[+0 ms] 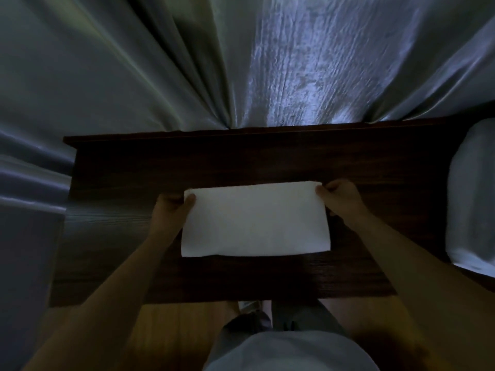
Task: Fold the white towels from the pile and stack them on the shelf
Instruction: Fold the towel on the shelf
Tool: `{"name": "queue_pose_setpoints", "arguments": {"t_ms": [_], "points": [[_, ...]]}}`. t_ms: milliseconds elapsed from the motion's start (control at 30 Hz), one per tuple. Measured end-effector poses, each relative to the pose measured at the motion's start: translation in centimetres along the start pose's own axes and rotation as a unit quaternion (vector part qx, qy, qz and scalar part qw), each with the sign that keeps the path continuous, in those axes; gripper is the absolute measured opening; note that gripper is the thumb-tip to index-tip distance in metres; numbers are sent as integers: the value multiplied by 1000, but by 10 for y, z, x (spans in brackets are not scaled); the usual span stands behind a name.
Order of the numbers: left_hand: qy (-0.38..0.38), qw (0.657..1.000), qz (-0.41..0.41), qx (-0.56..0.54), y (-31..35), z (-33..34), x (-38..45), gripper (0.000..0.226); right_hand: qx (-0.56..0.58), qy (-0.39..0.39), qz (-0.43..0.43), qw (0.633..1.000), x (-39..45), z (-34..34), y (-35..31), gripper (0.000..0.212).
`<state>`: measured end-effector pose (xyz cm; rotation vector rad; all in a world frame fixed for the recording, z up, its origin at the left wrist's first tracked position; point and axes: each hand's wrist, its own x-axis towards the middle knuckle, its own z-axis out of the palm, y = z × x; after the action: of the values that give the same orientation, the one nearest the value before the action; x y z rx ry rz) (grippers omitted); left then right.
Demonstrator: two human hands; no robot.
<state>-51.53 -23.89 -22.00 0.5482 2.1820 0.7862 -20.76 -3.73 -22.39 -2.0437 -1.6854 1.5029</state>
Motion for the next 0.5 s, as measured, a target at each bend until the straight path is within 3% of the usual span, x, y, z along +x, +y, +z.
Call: {"name": "queue_pose_setpoints", "arguments": {"t_ms": [200, 333, 500], "points": [[-178, 976, -121, 33, -47, -29, -31, 26, -6, -111, 69, 991, -43, -8, 38, 24], [-210, 971, -112, -33, -65, -36, -49, 30, 20, -110, 50, 992, -54, -2, 58, 22], [-204, 977, -49, -34, -68, -29, -54, 15, -14, -93, -18, 995, -59, 6, 65, 18]]}}
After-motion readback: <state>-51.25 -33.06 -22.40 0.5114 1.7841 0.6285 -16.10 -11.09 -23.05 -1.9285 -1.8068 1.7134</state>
